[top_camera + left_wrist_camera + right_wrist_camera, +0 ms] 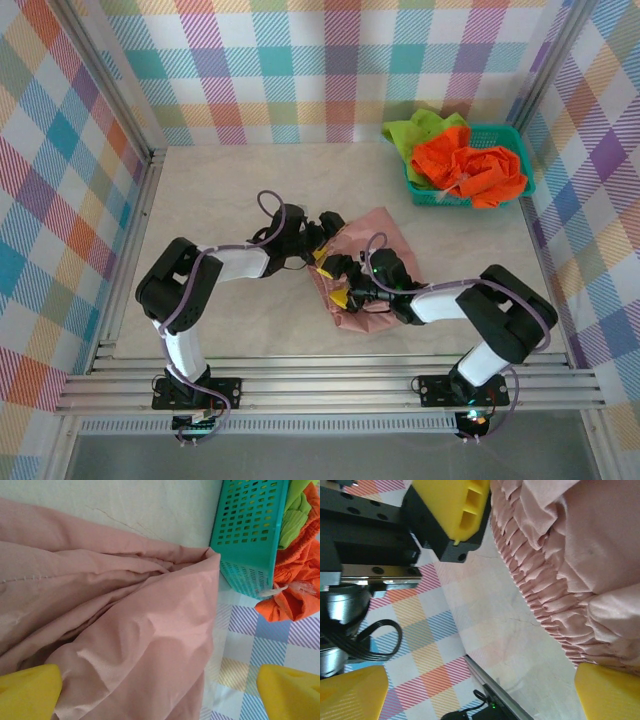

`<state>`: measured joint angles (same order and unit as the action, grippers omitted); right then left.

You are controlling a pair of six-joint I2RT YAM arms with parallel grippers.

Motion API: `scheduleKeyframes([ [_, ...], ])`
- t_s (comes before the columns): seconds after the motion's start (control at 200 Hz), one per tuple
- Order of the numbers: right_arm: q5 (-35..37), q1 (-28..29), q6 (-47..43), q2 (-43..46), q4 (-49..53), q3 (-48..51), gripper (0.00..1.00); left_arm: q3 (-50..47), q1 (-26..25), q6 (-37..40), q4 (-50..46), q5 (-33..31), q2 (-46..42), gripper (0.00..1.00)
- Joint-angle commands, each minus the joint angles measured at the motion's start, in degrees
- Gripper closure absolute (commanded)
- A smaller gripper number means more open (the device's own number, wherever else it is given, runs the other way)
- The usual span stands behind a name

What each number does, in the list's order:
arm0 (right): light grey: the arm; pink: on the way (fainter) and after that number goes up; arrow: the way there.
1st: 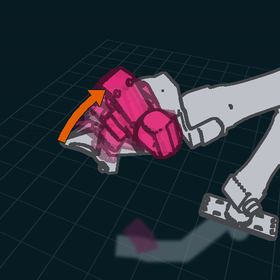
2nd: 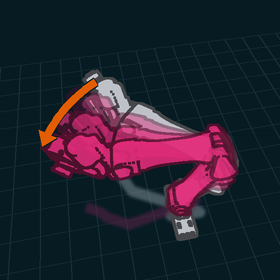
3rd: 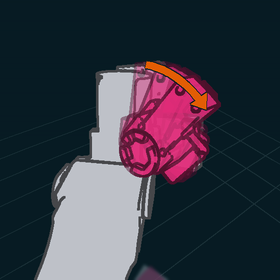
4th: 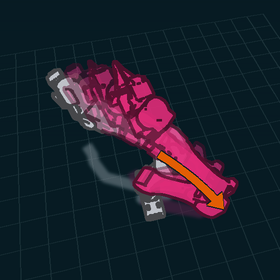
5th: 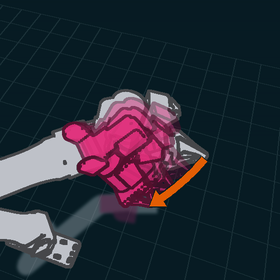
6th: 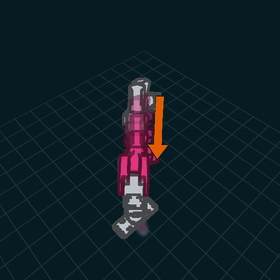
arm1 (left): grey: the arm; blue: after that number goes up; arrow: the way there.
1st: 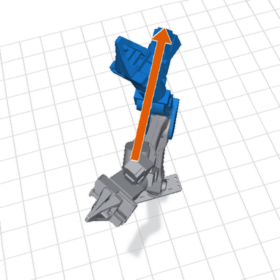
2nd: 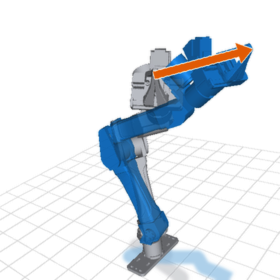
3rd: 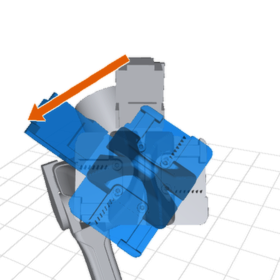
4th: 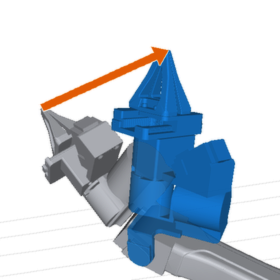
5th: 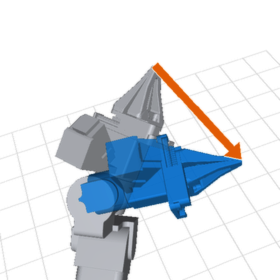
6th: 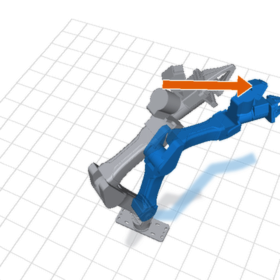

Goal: Fold and stack the shorts

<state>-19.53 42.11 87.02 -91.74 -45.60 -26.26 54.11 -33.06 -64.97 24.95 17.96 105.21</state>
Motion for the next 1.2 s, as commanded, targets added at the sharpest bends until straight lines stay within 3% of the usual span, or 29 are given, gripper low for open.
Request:
scheduleKeyframes([
  [0.0, 0.9, 1.2, 4.5, -6.1, -4.9, 3.4, 0.05, -2.1, 0.6, 1.7, 2.4, -0.8, 2.1, 0.00],
  [0.335, 1.3, 4.7, 9.7, -13.5, -19.9, 3.5, 0.06, -2.2, 1.5, 7.0, -1.5, -3.0, -0.9, 0.00],
  [0.48, 0.1, 4.7, 6.6, -9.8, -16.2, 1.3, 0.06, 3.0, 2.0, 13.5, -11.1, -4.4, -7.3, 0.00],
  [0.585, -0.7, 4.7, -1.9, -0.5, 0.7, -2.9, 0.05, 4.4, 3.8, 16.6, -16.0, -4.7, -12.9, 0.00],
  [0.695, 4.6, 5.2, -21.0, 11.9, 38.3, -14.4, 0.05, 4.3, 7.6, 21.0, -23.4, -6.9, -20.6, 0.00],
  [0.77, 10.9, 5.4, -31.9, 15.2, 59.1, -23.1, 0.06, 3.9, 10.4, 24.6, -28.9, -8.5, -26.0, 0.00],
  [0.85, 15.3, 5.4, -40.1, 13.5, 74.7, -32.0, 0.09, 4.0, 13.6, 28.6, -35.1, -8.8, -30.7, 0.00],
  [1.015, 23.1, 7.4, -48.3, 4.1, 91.2, -45.7, 0.12, 1.3, 17.4, 32.6, -40.4, -9.9, -38.7, 0.00],
  [1.195, 30.1, 11.5, -49.3, -10.2, 101.8, -61.2, 0.16, -4.3, 17.8, 31.8, -42.5, -9.8, -43.2, 0.00],
])
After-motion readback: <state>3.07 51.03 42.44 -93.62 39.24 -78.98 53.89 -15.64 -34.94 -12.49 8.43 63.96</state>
